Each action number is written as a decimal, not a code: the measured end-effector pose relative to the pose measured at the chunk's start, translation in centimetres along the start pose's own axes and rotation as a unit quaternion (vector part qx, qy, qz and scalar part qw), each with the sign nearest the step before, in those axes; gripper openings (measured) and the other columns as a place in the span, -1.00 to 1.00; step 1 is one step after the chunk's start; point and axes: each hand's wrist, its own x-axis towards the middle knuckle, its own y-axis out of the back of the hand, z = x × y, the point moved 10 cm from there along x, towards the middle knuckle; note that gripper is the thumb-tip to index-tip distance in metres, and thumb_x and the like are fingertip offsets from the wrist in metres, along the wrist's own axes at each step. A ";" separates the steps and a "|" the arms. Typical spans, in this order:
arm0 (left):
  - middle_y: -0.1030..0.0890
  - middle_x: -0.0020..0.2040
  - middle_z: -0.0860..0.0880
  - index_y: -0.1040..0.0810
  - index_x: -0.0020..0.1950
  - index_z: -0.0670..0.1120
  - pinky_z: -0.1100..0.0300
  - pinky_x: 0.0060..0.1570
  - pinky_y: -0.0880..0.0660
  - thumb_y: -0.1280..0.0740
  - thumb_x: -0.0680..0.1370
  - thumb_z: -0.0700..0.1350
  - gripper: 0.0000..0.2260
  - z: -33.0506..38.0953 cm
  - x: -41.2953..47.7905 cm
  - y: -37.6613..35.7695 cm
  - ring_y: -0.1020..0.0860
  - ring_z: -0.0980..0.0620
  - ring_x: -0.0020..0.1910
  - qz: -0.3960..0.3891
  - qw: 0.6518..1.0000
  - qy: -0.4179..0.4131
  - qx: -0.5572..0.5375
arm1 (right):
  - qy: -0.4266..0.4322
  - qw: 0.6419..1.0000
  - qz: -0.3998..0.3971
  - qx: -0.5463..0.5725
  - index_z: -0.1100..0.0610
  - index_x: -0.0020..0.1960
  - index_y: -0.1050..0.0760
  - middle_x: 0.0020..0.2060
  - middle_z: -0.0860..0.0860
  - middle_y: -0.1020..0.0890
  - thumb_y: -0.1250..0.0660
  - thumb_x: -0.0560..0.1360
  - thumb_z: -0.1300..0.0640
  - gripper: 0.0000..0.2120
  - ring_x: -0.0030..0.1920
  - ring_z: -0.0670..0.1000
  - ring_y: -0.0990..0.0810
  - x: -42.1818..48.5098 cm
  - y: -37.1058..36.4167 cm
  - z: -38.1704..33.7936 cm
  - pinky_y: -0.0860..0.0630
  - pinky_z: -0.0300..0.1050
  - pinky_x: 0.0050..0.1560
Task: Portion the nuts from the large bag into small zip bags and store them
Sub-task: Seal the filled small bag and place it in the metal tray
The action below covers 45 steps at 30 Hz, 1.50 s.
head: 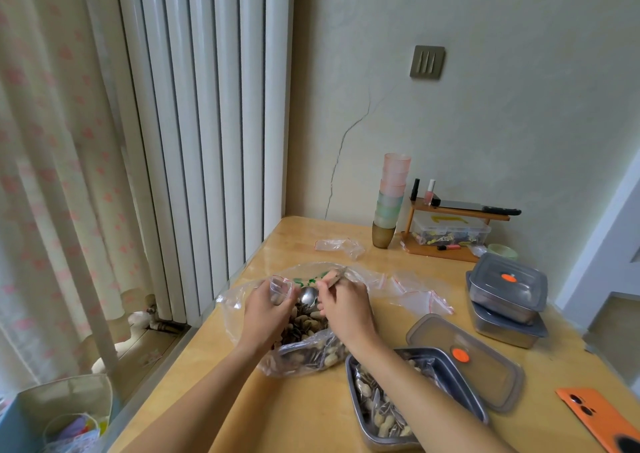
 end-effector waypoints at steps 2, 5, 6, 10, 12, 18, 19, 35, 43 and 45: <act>-0.68 -0.23 0.01 -0.51 -0.18 0.06 0.19 -0.23 -0.51 -0.44 0.57 0.11 -0.78 0.0 0.0 -0.3 -0.64 0.07 -0.25 -0.017 1.000 0.006 -0.007 | -0.071 0.995 0.016 0.069 0.18 -0.08 -0.66 -0.39 -0.01 -0.68 -0.25 0.70 0.09 -0.70 -0.40 -0.13 -0.67 -0.2 0.0 1.3 -0.68 -0.12 -0.23; -0.68 -0.24 0.01 -0.51 -0.16 0.06 0.04 -0.21 -0.61 -0.45 0.54 0.17 -0.75 -0.5 0.1 -0.5 -0.66 0.05 -0.24 -0.034 0.999 0.007 0.001 | -0.181 0.971 0.037 0.155 0.21 -0.06 -0.68 -0.36 -0.02 -0.71 -0.29 0.69 0.10 -0.72 -0.42 -0.14 -0.68 -1.0 0.3 3.1 -0.64 -0.29 -0.26; -0.69 -0.22 0.03 -0.51 -0.15 0.06 -0.03 -0.18 -0.64 -0.45 0.53 0.20 -0.74 -0.6 0.0 -0.4 -0.67 0.06 -0.21 -0.038 0.999 0.008 0.006 | -0.225 0.955 0.039 0.190 0.20 -0.08 -0.67 -0.35 -0.01 -0.72 -0.29 0.69 0.10 -0.72 -0.40 -0.12 -0.70 -1.4 0.1 3.9 -0.65 -0.28 -0.21; -0.69 -0.21 0.05 -0.52 -0.17 0.08 -0.08 -0.15 -0.65 -0.48 0.53 0.16 -0.77 -0.3 0.0 -0.2 -0.67 0.07 -0.23 -0.034 0.999 -0.002 0.005 | -0.328 0.899 0.046 0.287 0.17 -0.03 -0.64 -0.29 0.02 -0.75 -0.32 0.68 0.11 -0.80 -0.31 0.00 -0.76 -2.6 -0.4 6.0 -0.70 -0.07 0.00; -0.68 -0.19 0.07 -0.52 -0.17 0.09 -0.06 -0.15 -0.64 -0.48 0.54 0.12 -0.79 0.1 0.0 -0.3 -0.66 0.09 -0.22 -0.028 1.000 -0.008 0.010 | -0.341 0.887 0.054 0.306 0.19 0.02 -0.63 -0.25 0.04 -0.75 -0.32 0.68 0.12 -0.83 -0.29 0.00 -0.76 -2.6 0.1 6.2 -0.67 -0.16 -0.10; -0.60 -0.10 0.11 -0.49 -0.17 0.13 0.20 -0.19 -0.49 -0.46 0.55 0.14 -0.80 1.3 0.0 -0.5 -0.58 0.16 -0.11 -0.005 0.998 -0.027 0.056 | -0.348 0.885 0.089 0.295 0.25 -0.02 -0.60 -0.26 0.10 -0.74 -0.30 0.68 0.13 -0.78 -0.31 0.05 -0.76 -1.9 3.1 7.2 -0.68 -0.14 -0.16; -0.60 -0.11 0.11 -0.50 -0.16 0.13 0.25 -0.20 -0.45 -0.46 0.56 0.11 -0.81 1.7 0.0 -0.7 -0.56 0.18 -0.11 -0.012 0.997 -0.038 0.069 | -0.344 0.888 0.100 0.288 0.26 -0.05 -0.59 -0.29 0.10 -0.73 -0.30 0.69 0.12 -0.76 -0.32 0.07 -0.75 -1.8 3.8 7.4 -0.70 -0.08 -0.14; -0.66 -0.23 0.07 -0.51 -0.15 -0.05 0.09 -0.18 -0.58 -0.49 0.48 0.03 -0.78 0.0 0.7 -6.2 -0.61 0.07 -0.23 -0.146 0.976 0.054 0.155 | -0.184 0.966 0.129 0.126 0.11 -0.15 -0.59 -0.42 0.02 -0.68 -0.21 0.69 0.03 -0.67 -0.42 -0.05 -0.67 0.8 10.3 3.9 -0.66 -0.02 -0.12; -0.61 -0.30 -0.02 -0.49 -0.20 -0.07 0.11 -0.31 -0.48 -0.56 0.40 0.01 -0.71 -0.5 0.7 -6.5 -0.53 0.03 -0.36 -0.161 0.979 0.091 0.091 | 0.130 0.989 0.074 -0.001 0.17 -0.16 -0.57 -0.39 -0.02 -0.59 -0.22 0.70 0.05 -0.67 -0.38 0.01 -0.60 1.1 8.7 -4.2 -0.59 0.04 -0.26; -0.57 -0.35 -0.03 -0.46 -0.21 -0.06 0.09 -0.33 -0.47 -0.56 0.37 0.04 -0.69 -0.7 0.6 -6.5 -0.51 0.02 -0.39 -0.162 0.979 0.102 0.076 | 0.237 0.970 0.009 -0.053 0.13 -0.09 -0.50 -0.38 -0.04 -0.55 -0.21 0.70 0.04 -0.75 -0.40 0.01 -0.54 0.1 7.0 -7.2 -0.55 0.00 -0.31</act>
